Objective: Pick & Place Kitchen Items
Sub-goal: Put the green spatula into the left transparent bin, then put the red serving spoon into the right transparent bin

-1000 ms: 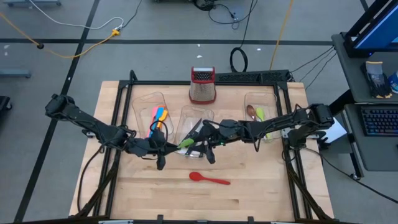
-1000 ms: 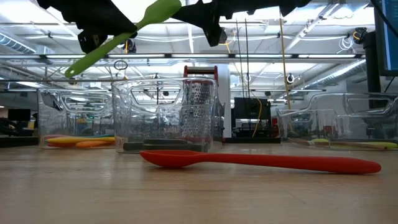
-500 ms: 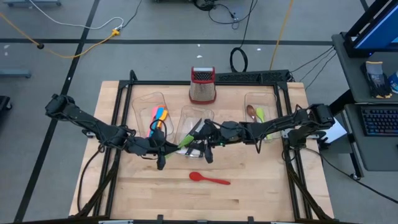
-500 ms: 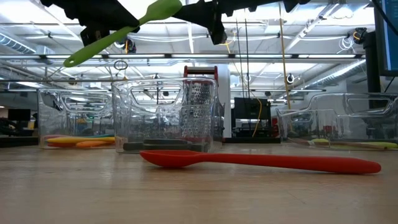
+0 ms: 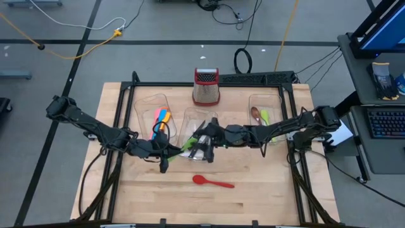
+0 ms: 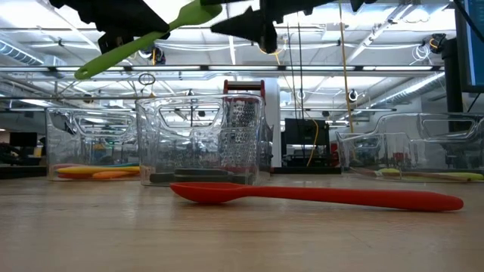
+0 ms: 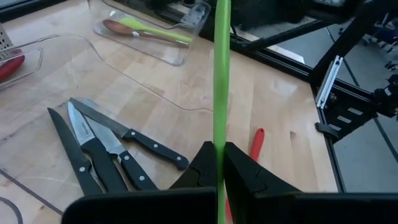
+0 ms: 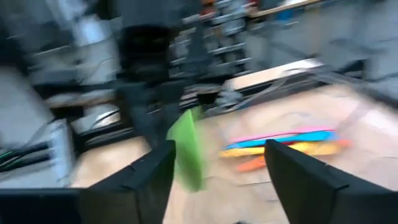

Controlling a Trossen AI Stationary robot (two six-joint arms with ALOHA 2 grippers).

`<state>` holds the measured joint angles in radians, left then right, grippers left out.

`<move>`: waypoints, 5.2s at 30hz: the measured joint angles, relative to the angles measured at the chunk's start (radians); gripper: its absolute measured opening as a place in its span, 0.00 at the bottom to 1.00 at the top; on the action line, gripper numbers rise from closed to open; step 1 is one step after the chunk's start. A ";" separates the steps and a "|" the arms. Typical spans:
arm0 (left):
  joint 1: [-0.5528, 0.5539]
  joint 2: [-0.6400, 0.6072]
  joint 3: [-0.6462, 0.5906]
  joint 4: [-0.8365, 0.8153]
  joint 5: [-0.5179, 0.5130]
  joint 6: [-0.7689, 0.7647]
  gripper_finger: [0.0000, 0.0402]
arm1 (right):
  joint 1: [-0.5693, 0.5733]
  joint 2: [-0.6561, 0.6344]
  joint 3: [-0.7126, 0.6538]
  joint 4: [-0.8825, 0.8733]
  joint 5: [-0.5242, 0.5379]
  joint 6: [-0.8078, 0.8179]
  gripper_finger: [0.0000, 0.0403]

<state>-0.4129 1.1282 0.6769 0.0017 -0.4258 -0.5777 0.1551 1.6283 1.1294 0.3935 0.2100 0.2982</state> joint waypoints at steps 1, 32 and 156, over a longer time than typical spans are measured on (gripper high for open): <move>0.000 0.000 0.000 0.000 -0.001 -0.001 0.00 | 0.000 0.000 0.000 0.000 0.055 0.005 0.61; 0.083 -0.181 0.000 -0.262 -0.227 -0.088 0.00 | 0.114 -0.088 0.001 -0.052 0.103 -0.127 0.73; -0.190 -0.716 -0.310 -0.259 -0.255 0.227 0.40 | 0.313 0.322 0.048 -0.453 -0.024 0.163 0.73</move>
<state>-0.6028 0.4118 0.3669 -0.2572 -0.6810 -0.3509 0.4676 1.9507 1.1770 -0.0599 0.1857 0.4610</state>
